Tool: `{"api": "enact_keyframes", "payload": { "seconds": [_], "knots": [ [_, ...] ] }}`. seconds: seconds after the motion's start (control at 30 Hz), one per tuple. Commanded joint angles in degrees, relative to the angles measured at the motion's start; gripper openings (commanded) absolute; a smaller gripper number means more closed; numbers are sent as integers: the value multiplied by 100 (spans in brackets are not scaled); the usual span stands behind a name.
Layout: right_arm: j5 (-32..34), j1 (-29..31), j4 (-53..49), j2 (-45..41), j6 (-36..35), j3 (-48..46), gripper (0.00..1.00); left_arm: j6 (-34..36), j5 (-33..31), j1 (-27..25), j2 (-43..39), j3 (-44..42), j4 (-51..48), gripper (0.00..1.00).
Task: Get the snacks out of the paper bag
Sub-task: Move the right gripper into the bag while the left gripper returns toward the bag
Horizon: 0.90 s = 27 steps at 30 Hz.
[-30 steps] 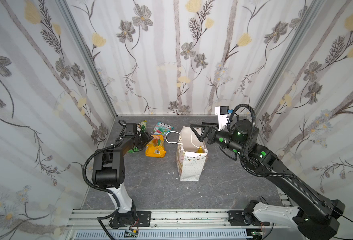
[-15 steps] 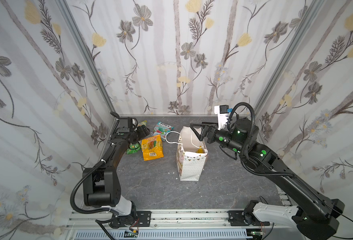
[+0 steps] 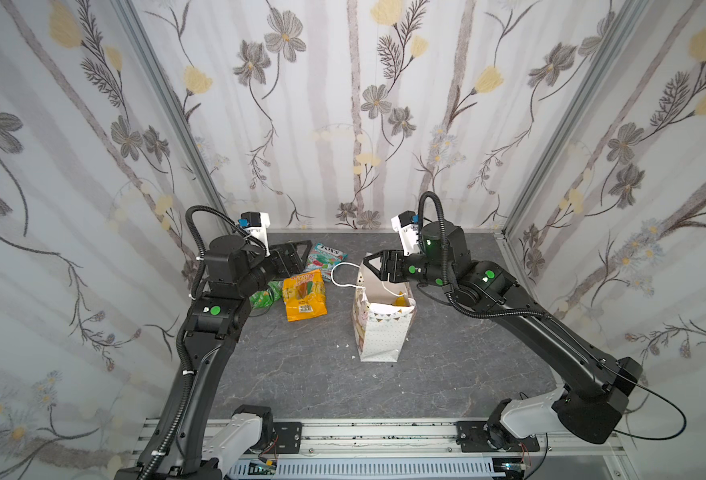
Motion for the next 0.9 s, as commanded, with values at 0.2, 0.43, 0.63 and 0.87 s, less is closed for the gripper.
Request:
{"api": "enact_keyframes", "payload": {
  "seconds": [0.2, 0.43, 0.63, 0.87],
  "knots": [
    [194, -69, -449, 544, -70, 115, 47, 1631, 399, -810, -417, 744, -1318, 94],
    [146, -91, -698, 923, -71, 234, 31, 1943, 263, -1129, -598, 729, -1638, 98],
    [298, -116, -1009, 1302, -79, 354, 24, 2017, 53, -1210, -660, 649, -1681, 100],
    [369, -109, -1231, 1653, -125, 387, 21, 2102, -77, -1237, -646, 634, -1742, 100]
  ]
}}
